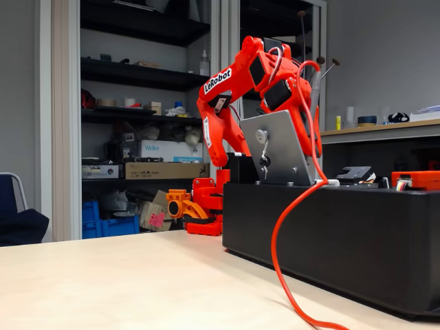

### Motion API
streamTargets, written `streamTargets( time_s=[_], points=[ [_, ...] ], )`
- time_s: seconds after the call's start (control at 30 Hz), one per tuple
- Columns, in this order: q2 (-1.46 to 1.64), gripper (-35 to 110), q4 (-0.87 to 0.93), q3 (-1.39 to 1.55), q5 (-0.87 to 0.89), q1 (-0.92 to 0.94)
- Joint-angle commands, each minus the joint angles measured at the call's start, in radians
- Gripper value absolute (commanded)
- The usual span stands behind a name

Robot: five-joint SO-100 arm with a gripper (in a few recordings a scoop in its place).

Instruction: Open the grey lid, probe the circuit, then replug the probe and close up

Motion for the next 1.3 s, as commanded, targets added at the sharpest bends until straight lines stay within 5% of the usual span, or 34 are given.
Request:
streamTargets(
  time_s=[0.0,1.27],
  points=[
    [0.054,0,-0.021,0.026,0.012,-0.015],
    [0.135,0,-0.152,0.227,-0.133,0.106]
  ],
)
